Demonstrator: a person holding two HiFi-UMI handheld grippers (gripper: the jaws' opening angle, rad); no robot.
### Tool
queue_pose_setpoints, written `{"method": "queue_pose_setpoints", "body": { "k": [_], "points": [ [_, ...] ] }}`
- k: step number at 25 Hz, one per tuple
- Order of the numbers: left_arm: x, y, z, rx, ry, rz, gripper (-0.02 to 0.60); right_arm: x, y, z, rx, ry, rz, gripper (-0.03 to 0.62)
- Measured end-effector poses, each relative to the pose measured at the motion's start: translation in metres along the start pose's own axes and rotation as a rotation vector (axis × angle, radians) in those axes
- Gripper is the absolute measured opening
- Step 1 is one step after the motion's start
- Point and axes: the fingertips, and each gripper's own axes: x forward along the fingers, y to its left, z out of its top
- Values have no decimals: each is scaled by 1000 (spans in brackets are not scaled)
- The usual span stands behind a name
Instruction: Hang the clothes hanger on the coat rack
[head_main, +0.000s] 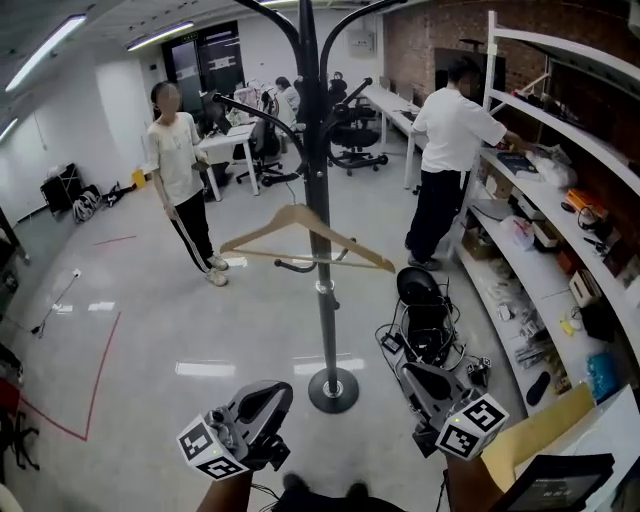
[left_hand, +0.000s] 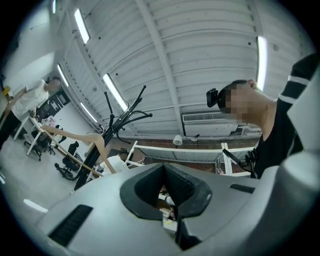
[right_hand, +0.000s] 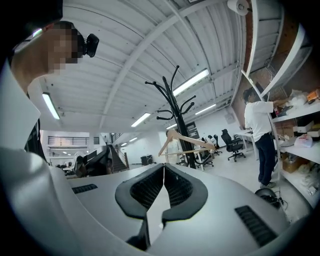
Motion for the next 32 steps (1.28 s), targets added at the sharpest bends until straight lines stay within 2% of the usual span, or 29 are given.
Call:
{"method": "queue_pose_setpoints", "body": {
  "k": [3, 6, 9, 12, 14, 18, 21, 23, 28, 32],
  "points": [
    [-8, -26, -7, -2, 42, 4, -2, -14, 17, -1, -3, -8, 20, 6],
    [-20, -52, -10, 4, 36, -13, -2, -26, 38, -1, -17, -19, 27, 6],
    [-41, -75, -11, 62, 42, 33, -2, -41, 69, -8, -27, -14, 38, 6],
    [-70, -100, -16, 124, 87, 70, -2, -58, 105, -20, -34, 2, 46, 6],
    [-93, -117, -22, 151, 136, 94, -2, -70, 128, -29, -36, 12, 46, 6],
    [-139, -142, -41, 154, 270, 178, -2, -102, 169, -51, -26, 41, 18, 6],
    [-160, -164, -53, 208, 394, 241, -2, -126, 196, -56, -27, 57, 1, 6],
    [-168, -183, -62, 213, 448, 263, -2, -144, 209, -55, -31, 64, -9, 6],
    [-172, -225, -73, 198, 470, 258, -2, -182, 234, -44, -78, 46, 1, 6],
    [-171, -259, -77, 189, 445, 280, -2, -215, 248, -44, -107, 41, 27, 6]
  ]
}}
